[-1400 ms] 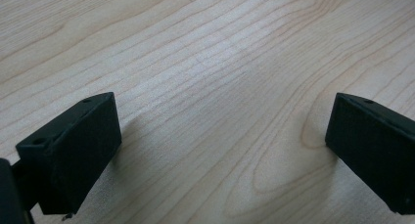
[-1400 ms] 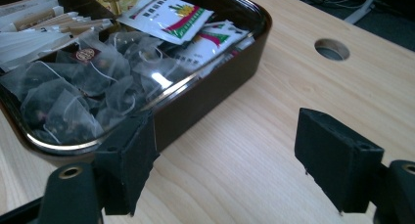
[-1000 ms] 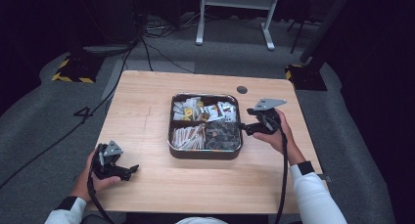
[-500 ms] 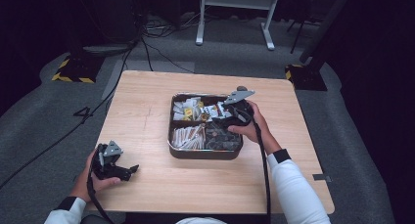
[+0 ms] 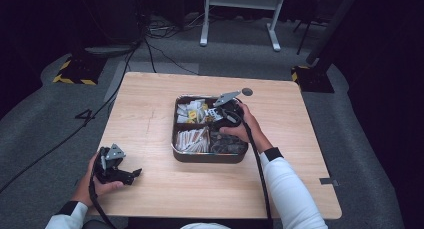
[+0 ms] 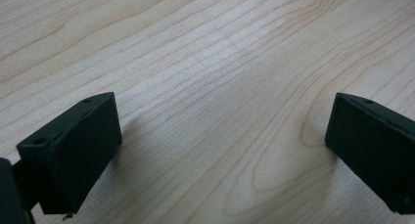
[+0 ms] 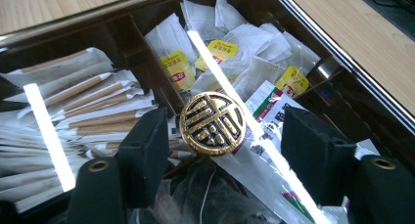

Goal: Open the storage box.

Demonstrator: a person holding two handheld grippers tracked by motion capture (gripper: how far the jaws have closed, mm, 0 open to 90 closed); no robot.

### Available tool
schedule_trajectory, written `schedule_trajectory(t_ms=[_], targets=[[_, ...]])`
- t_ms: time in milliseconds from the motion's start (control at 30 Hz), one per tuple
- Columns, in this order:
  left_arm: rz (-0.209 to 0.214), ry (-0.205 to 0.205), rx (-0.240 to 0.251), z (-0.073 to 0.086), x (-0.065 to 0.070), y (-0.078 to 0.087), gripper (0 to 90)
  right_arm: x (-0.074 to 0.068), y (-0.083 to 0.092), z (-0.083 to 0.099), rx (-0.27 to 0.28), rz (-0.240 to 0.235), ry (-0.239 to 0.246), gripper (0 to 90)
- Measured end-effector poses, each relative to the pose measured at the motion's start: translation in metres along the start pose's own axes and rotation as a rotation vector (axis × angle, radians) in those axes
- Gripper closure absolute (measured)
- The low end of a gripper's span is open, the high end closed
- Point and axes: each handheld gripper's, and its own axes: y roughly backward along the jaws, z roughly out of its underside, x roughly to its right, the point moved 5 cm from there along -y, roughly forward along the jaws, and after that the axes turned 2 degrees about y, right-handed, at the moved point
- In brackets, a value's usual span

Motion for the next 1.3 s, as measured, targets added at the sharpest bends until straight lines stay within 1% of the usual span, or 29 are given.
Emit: schedule_trajectory(t_ms=[33,67,100,133,167,233,300,333,367,400,533,667,867,1000,1267,1300], targets=[[0.000,0.000,0.000,0.000,0.000,0.000,0.5,0.000,0.000,0.000,0.000,0.000,0.000,36.7],[0.000,0.000,0.000,0.000,0.000,0.000,0.5,-0.001,-0.003,0.000,-0.003,-0.010,0.000,38.2],[0.000,0.000,0.000,0.000,0.000,0.000,0.5,-0.002,-0.007,-0.001,-0.015,-0.009,0.003,41.0],[0.000,0.000,0.000,0.000,0.000,0.000,0.5,-0.003,-0.009,-0.001,-0.016,-0.014,-0.001,43.0],[0.000,0.000,0.000,0.000,0.000,0.000,0.5,-0.003,-0.009,-0.001,-0.016,-0.014,-0.001,43.0],[0.000,0.000,0.000,0.000,0.000,0.000,0.5,-0.004,-0.014,-0.001,-0.025,-0.014,-0.002,47.4],[0.000,0.000,0.000,0.000,0.000,0.000,0.5,-0.004,-0.014,-0.002,-0.017,-0.020,-0.008,53.0],[0.000,0.000,0.000,0.000,0.000,0.000,0.5,-0.004,-0.014,-0.002,-0.017,-0.020,-0.008,53.0],[0.001,0.000,0.000,0.000,0.000,0.000,0.5,-0.004,-0.015,-0.003,-0.012,-0.026,-0.010,57.8],[0.001,0.000,0.000,0.000,0.000,0.000,0.5,-0.004,-0.016,-0.003,-0.011,-0.023,-0.011,58.8],[0.001,0.001,0.000,0.000,0.000,0.000,0.5,-0.004,-0.016,-0.003,-0.003,-0.020,-0.025,59.2],[0.001,0.000,0.000,0.000,0.000,0.000,0.5,-0.006,-0.017,-0.004,0.003,-0.004,-0.029,59.3],[0.000,0.004,0.000,0.000,0.000,0.000,0.5,-0.008,-0.019,-0.005,0.013,-0.002,-0.043,59.4],[-0.002,0.002,-0.001,0.001,0.000,0.001,0.5,-0.010,-0.019,-0.006,0.014,0.018,-0.035,59.4],[0.000,0.006,-0.002,0.002,0.001,0.001,0.5,-0.011,-0.019,-0.008,0.014,0.022,-0.043,59.4],[0.000,0.006,-0.002,0.002,0.001,0.001,0.5,-0.012,-0.019,-0.009,0.013,0.025,-0.038,59.5]])
